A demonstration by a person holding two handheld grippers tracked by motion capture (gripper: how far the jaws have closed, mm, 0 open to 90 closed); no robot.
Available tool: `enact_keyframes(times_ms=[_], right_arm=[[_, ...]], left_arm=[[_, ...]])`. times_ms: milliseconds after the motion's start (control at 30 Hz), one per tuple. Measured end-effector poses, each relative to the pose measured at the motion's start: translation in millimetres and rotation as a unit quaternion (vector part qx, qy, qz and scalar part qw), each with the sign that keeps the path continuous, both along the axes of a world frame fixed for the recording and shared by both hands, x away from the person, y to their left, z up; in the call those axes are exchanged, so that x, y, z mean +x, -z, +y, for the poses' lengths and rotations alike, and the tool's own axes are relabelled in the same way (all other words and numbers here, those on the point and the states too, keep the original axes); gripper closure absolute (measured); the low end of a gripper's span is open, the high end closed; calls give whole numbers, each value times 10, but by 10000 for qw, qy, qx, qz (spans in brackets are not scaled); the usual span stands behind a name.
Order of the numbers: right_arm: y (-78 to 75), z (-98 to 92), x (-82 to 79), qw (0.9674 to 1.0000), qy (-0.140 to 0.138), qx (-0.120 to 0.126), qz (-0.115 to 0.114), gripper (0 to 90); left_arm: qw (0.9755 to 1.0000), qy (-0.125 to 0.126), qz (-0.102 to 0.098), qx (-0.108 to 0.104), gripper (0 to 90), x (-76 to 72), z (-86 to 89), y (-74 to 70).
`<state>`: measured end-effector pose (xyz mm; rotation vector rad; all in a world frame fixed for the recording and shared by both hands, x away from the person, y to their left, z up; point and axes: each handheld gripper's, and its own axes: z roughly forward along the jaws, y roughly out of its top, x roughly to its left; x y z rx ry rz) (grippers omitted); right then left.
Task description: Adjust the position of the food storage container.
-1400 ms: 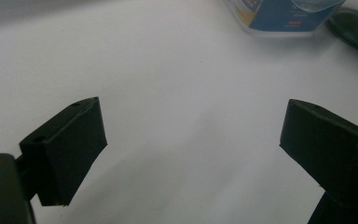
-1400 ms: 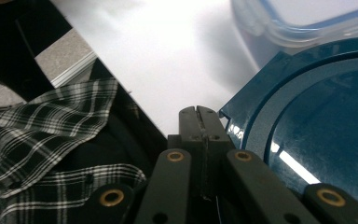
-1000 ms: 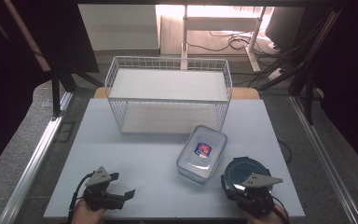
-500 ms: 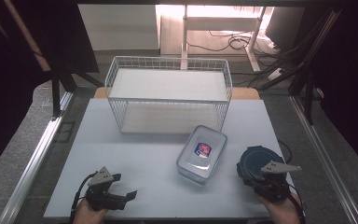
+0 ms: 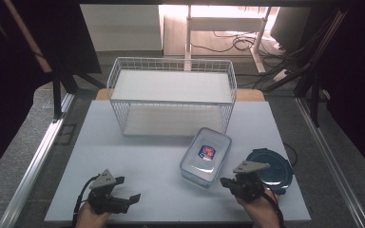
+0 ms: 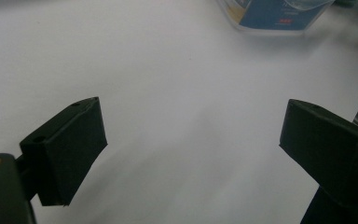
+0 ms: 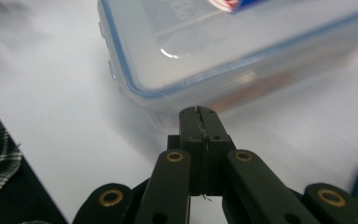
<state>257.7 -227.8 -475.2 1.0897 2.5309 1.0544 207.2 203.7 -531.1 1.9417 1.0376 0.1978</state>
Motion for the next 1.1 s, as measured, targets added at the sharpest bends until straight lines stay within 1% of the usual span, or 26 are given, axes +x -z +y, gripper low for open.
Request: enact_keyframes(times_ms=[33,67,100,133,167,267,367,433,633,700,733,767,800,867,900,933,967,1000,1033,1067,1100], right_arm=[[10,45,17,10000,-15,-63,1,898],[23,82,40,9998,-21,-184,-40,897],[23,89,49,9999,-38,-112,-26,897],[21,95,61,9999,-8,-105,-21,897],[26,108,67,9999,-9,-143,-79,897],[37,177,84,9999,-96,-66,-28,897],[54,317,112,9996,-280,36,47,897],[68,442,136,9991,-423,75,49,898],[97,853,251,9968,-798,61,13,898],[87,933,293,9962,-876,-7,8,897],[73,928,303,9961,-881,9,-2,897],[38,891,321,9966,-814,73,-44,897],[-36,788,366,9978,-628,153,-125,897],[-124,648,436,9989,-321,131,-318,898],[-173,549,502,9989,-75,115,-454,897],[-215,455,579,9983,181,158,-524,897],[-248,381,657,9972,418,146,-610,897],[-274,325,737,9957,600,70,-700,897],[-291,286,818,9945,732,6,-748,897],[-300,256,918,9935,857,-45,-746,897],[-298,247,990,9926,945,-125,-752,897]], left_arm=[[10000,-9,5,-27,66,-1,2,-1],[10000,-10,5,-46,66,-1,3,-2],[10000,-6,3,-63,66,-1,3,-3],[10000,-5,-2,-60,66,-1,2,-4],[10000,-2,-3,-49,67,1,0,-3],[10000,18,13,-35,67,10,-11,4],[10000,23,8,-34,67,14,-18,2],[10000,26,14,-35,67,18,-17,4],[10000,40,47,-53,66,34,-2,12],[10000,2,47,-70,66,33,12,9],[10000,-17,40,-83,66,32,22,6],[9999,-39,19,-93,66,39,41,3],[9999,-64,26,-119,67,46,49,3],[9997,-104,72,-194,69,84,63,3],[9997,-125,95,-205,70,117,62,-2],[9997,-153,93,-185,69,157,55,-15],[9996,-188,76,-205,70,199,43,-33],[9994,-216,18,-272,70,241,38,-54],[9991,-254,4,-337,93,298,17,-84],[9991,-252,-17,-334,113,343,-13,-106],[9993,-256,-73,-275,148,372,-41,-124]])
